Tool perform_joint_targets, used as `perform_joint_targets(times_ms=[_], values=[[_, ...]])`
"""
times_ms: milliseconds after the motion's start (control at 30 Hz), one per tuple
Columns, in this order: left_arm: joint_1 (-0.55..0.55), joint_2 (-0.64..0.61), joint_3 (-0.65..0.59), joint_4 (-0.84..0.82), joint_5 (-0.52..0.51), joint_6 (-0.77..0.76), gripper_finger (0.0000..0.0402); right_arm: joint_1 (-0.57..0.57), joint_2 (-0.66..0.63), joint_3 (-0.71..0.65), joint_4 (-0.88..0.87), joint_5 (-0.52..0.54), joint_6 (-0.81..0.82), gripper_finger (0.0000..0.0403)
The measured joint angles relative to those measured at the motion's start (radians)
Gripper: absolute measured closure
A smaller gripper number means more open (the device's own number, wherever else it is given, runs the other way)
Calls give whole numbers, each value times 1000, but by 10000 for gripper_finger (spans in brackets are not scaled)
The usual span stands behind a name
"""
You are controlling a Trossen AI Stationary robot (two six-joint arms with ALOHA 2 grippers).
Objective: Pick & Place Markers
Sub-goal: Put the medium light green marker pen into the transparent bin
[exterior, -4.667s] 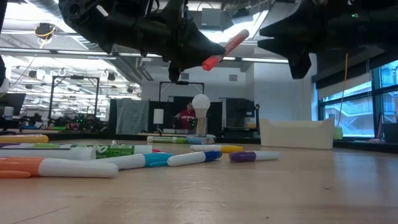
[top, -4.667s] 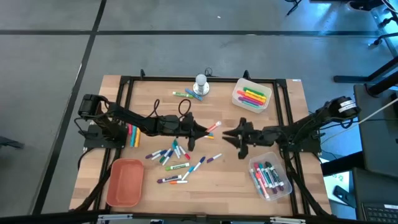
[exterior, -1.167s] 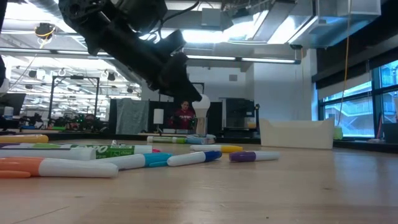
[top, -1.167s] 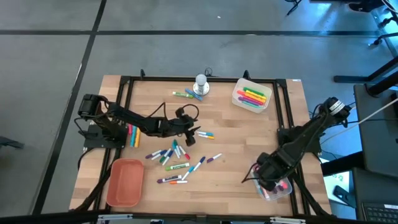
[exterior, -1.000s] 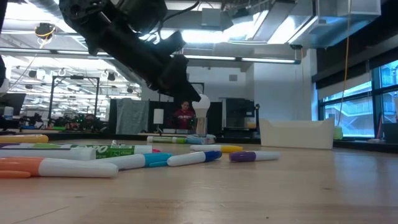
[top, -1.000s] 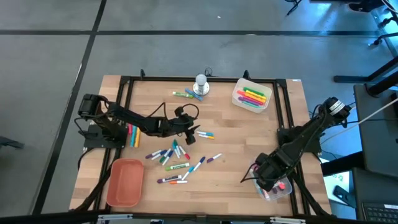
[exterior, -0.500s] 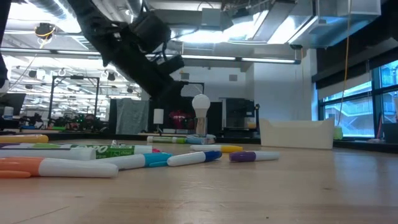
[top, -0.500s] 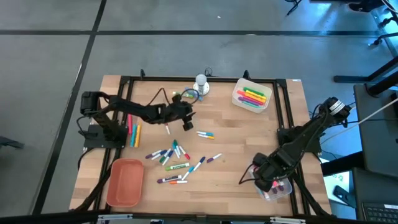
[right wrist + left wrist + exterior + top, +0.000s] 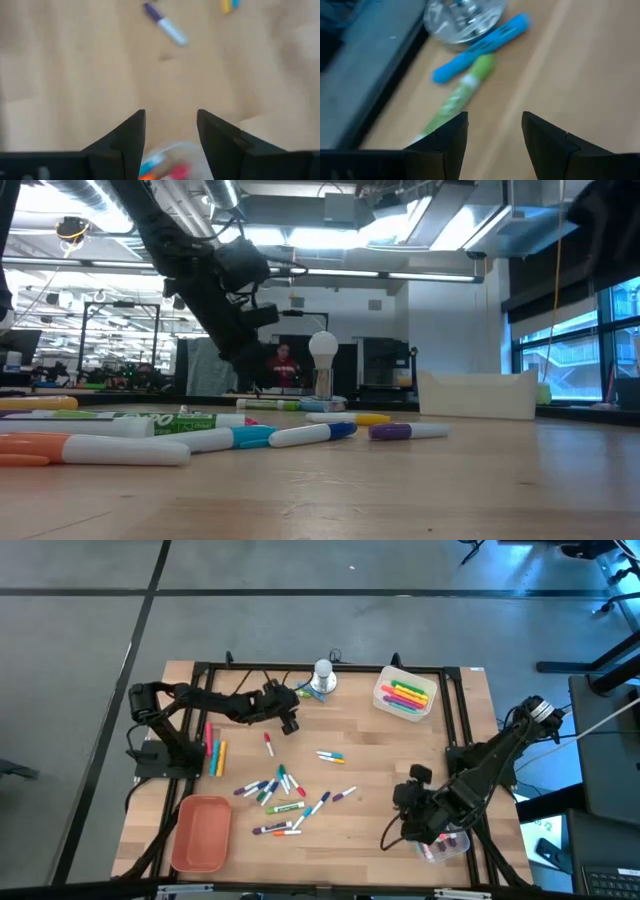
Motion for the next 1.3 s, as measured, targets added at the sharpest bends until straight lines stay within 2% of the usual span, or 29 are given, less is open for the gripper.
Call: perform_joint_targets(times_ms=[133,333,433,567,667,867,1100,1300], values=[[57,0,0,-13,-7,122,214,-22,10,-3,2,11,-45,224],[160,0,0,-2,116,354,228,-61,10,-3,12,1,14,224],[207,0,0,17,177,403,231,-62,11,-3,12,-2,13,224],[265,0,0,17,318,395,222,-62,11,-3,12,-4,5,224],[292,4,0,25,378,378,209,-63,11,-3,11,-5,-13,224],[308,64,1,91,383,392,191,-63,11,-3,12,-5,-17,224],[312,146,3,125,379,428,190,-63,11,-3,12,-47,-11,224],[306,169,6,92,400,389,221,-63,11,-3,13,-47,-10,224]])
